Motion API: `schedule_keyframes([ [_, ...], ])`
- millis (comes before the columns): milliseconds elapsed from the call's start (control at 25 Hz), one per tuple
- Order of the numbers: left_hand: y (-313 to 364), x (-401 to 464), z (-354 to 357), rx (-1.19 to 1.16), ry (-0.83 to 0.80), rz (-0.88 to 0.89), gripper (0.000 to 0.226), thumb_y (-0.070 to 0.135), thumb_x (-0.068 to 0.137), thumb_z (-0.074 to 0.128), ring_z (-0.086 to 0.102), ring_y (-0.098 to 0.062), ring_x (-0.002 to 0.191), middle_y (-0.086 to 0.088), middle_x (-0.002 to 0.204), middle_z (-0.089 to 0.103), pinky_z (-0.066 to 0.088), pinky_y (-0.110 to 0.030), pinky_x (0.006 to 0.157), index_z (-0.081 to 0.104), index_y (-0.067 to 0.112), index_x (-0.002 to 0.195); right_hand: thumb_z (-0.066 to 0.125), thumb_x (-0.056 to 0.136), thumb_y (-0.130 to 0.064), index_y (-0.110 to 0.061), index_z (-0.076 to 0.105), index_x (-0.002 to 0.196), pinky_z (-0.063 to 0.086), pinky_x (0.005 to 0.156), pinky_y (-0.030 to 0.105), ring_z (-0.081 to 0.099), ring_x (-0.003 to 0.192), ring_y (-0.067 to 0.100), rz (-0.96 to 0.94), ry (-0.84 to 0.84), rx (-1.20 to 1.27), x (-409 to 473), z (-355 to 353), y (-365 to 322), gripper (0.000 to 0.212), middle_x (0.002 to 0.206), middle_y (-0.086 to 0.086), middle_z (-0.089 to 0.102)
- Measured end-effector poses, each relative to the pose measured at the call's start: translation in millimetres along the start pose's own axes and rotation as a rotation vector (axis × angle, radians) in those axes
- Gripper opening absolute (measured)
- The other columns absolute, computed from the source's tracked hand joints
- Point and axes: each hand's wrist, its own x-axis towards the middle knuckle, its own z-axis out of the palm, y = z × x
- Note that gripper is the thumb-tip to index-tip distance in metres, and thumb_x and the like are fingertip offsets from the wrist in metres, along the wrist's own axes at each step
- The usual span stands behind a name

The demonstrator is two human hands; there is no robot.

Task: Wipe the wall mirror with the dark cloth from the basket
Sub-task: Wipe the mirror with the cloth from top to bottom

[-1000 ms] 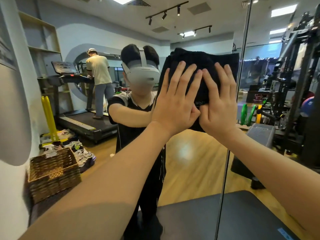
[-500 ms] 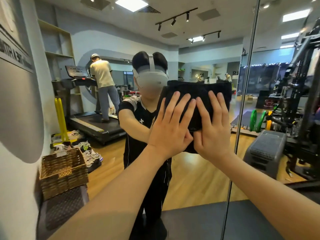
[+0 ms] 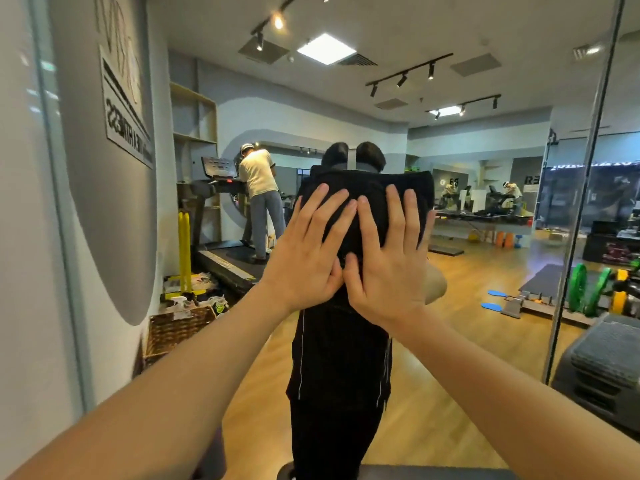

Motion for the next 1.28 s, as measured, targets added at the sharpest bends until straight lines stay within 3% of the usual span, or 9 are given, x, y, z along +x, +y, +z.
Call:
schedule_keyframes([
  [320,-117.4,5.1,-46.6,-0.018,0.162,-0.16,0.07,0.026,0.091,0.049,0.02,-0.037,0.153,-0.022,0.159,0.03,0.03,-0.053,0.121,0.035,-0.003,0.153,0.036,0.097,-0.047,-0.015,0.029,0.163,0.009,0.124,0.068,0.01,0.158,0.044,-0.209,-0.062,-0.011,116.1,28.6,-85.4,0.073,0.17,0.023,0.018],
  [560,-230.8,20.4,-101.1,0.119,0.176,-0.218,0.066,0.026,0.094,0.049,0.026,-0.035,0.149,-0.019,0.158,0.03,0.017,-0.029,0.125,0.034,0.001,0.154,0.033,0.097,-0.049,-0.015,0.034,0.159,0.007,0.125,0.068,0.015,0.157,0.044,-0.286,-0.032,0.015,215.4,54.8,-171.3,0.071,0.167,0.022,0.026],
  [760,-286.4,-11.1,-129.4,0.185,0.161,-0.338,0.064,0.029,0.099,0.048,0.029,-0.029,0.147,-0.014,0.16,0.028,0.033,-0.045,0.121,0.03,0.007,0.156,0.035,0.099,-0.049,-0.014,0.035,0.157,0.007,0.123,0.068,0.012,0.157,0.045,-0.363,-0.067,0.035,243.9,81.2,-244.8,0.068,0.167,0.022,0.026],
  [880,-284.4,-41.7,-130.0,0.188,0.145,-0.419,0.064,0.027,0.1,0.051,0.029,-0.027,0.147,-0.012,0.161,0.025,0.034,-0.038,0.118,0.028,0.01,0.157,0.035,0.101,-0.047,-0.013,0.037,0.155,0.004,0.123,0.067,0.012,0.157,0.044,-0.399,-0.081,0.062,228.5,88.7,-263.9,0.064,0.165,0.021,0.029],
  [1000,-255.7,-91.7,-119.6,0.206,0.079,-0.492,0.067,0.026,0.099,0.052,0.025,-0.027,0.15,-0.012,0.163,0.021,0.035,-0.044,0.12,0.024,0.01,0.158,0.037,0.101,-0.043,-0.01,0.036,0.155,0.002,0.125,0.066,0.01,0.157,0.044,-0.481,-0.142,0.106,178.8,89.9,-266.6,0.063,0.165,0.022,0.028],
  [1120,-215.0,-126.2,-96.5,0.22,0.047,-0.477,0.072,0.024,0.095,0.055,0.025,-0.035,0.15,-0.017,0.162,0.02,0.033,-0.055,0.119,0.024,0.004,0.157,0.039,0.101,-0.043,-0.009,0.033,0.157,-0.001,0.127,0.064,0.01,0.158,0.043,-0.523,-0.167,0.13,123.1,89.3,-247.1,0.066,0.166,0.023,0.026],
  [1280,-164.1,-128.5,-67.7,0.168,0.065,-0.421,0.07,0.026,0.094,0.053,0.022,-0.039,0.15,-0.024,0.159,0.023,0.025,-0.049,0.124,0.028,-0.001,0.153,0.038,0.1,-0.044,-0.009,0.032,0.158,0.005,0.127,0.063,0.012,0.158,0.043,-0.515,-0.183,0.105,80.1,75.5,-195.0,0.068,0.166,0.024,0.026],
])
